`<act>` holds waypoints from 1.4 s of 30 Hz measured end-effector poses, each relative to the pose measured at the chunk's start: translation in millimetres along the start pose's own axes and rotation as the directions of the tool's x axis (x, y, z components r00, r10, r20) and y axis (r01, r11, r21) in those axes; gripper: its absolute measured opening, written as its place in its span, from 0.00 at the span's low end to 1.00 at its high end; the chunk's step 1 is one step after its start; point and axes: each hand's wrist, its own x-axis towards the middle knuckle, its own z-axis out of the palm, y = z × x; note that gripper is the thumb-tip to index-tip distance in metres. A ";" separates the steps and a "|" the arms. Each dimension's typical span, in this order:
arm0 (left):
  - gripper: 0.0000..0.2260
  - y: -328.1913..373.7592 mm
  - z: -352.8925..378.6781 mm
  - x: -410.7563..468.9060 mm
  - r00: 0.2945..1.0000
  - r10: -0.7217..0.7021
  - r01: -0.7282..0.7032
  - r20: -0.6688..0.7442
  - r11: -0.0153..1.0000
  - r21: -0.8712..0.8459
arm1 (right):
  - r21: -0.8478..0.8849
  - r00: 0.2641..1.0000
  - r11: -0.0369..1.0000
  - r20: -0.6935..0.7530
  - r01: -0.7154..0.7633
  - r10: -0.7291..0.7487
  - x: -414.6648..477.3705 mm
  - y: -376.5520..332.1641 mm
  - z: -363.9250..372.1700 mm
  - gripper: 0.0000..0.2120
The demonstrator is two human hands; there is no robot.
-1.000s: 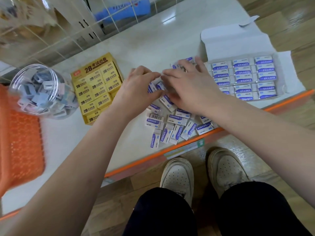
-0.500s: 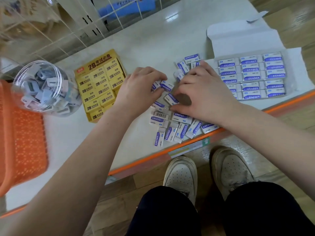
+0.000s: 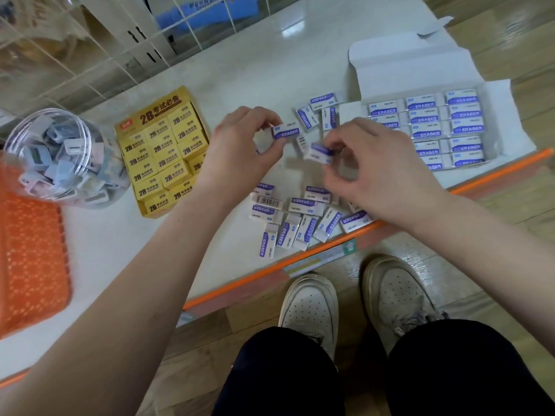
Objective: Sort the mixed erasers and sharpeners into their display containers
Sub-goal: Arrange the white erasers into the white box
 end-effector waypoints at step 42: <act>0.13 96.1 44.6 32.9 0.948 0.276 -0.292 0.159 0.952 0.091 | -0.291 0.985 0.941 -0.069 -0.171 0.157 -32.0 97.4 -69.2 0.11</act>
